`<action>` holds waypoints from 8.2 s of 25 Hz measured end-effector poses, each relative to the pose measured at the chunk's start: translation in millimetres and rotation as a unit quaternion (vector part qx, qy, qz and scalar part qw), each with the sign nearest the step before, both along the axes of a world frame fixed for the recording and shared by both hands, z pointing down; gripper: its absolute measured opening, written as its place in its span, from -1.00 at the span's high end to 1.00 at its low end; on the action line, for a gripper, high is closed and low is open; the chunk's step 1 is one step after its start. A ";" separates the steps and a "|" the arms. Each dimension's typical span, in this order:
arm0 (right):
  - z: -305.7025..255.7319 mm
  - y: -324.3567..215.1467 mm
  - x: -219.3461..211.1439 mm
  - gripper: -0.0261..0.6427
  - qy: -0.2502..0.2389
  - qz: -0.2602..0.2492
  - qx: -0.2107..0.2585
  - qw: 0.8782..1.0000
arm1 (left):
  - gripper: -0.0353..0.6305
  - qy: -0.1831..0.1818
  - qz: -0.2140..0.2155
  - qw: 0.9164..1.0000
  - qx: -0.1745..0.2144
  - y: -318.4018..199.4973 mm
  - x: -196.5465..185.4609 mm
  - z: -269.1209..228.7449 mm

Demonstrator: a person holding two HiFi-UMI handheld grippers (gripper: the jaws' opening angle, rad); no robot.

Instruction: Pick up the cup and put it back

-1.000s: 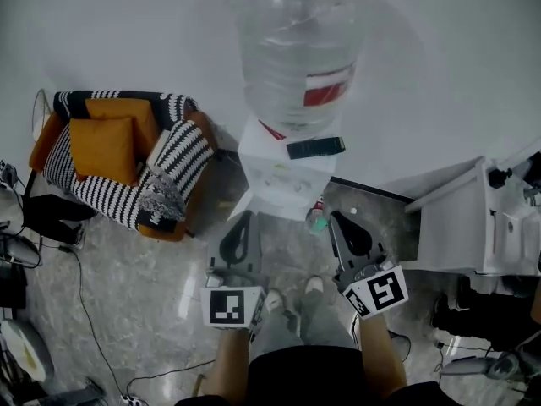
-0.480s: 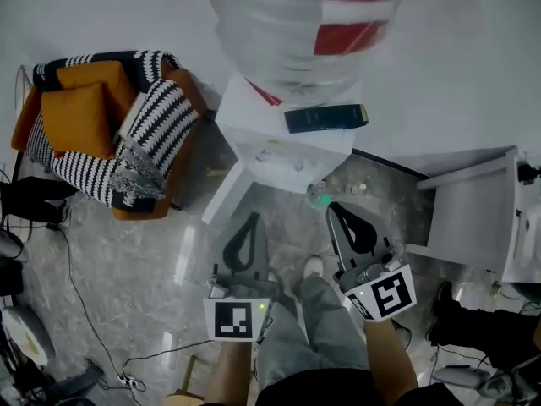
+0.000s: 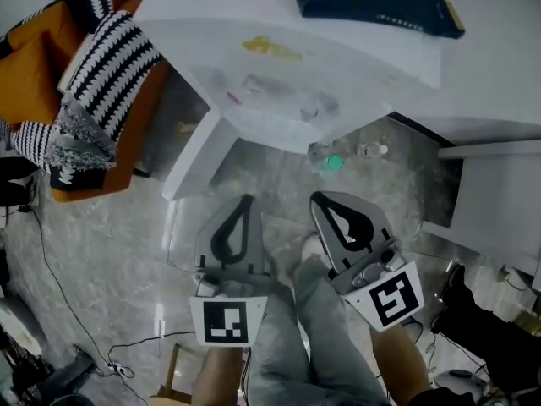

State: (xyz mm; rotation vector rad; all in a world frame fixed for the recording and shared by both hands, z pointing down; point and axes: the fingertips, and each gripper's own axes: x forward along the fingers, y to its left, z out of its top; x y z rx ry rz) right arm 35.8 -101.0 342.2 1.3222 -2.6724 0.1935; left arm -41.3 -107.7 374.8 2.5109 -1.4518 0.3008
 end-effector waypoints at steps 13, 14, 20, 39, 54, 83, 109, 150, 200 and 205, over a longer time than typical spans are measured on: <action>223.6 6.5 13.8 0.89 0.003 -0.011 0.020 1.000 | 0.86 0.004 0.027 1.000 0.005 4.2 16.5 217.2; 234.2 8.5 13.7 0.89 0.001 -0.013 0.028 1.000 | 0.86 0.000 0.030 1.000 0.011 4.2 16.8 228.5; 291.8 -6.8 23.0 0.89 -0.005 -0.002 0.057 0.998 | 0.86 -0.011 0.043 0.999 0.032 -21.2 29.2 283.8; 428.0 -91.7 39.8 -0.10 -0.004 0.098 0.038 0.994 | 0.86 -0.020 0.081 0.995 0.059 -75.5 35.6 374.5; 489.4 -184.6 32.8 -0.19 0.042 0.157 0.034 0.986 | 0.86 -0.050 0.092 0.994 0.032 -55.5 17.5 391.5; 416.6 -90.5 25.1 -0.20 -0.011 0.109 0.060 0.992 | 0.86 -0.031 0.076 0.996 0.023 -51.0 9.9 389.8; 138.6 4.2 7.4 -0.19 0.014 -0.019 0.019 1.000 | 0.86 -0.034 0.025 0.998 0.039 -12.6 3.5 101.6; -437.3 44.2 84.8 -0.19 -0.022 -0.022 0.108 0.994 | 0.86 0.017 -0.079 0.990 0.112 49.2 64.6 -472.5; -241.4 20.4 19.2 -0.19 0.044 0.010 0.046 0.998 | 0.86 0.023 -0.074 0.997 0.013 -1.7 21.6 -246.3; -172.2 23.1 6.5 -0.19 0.094 -0.005 0.037 0.995 | 0.86 0.003 -0.065 0.998 -0.019 0.4 14.9 -160.4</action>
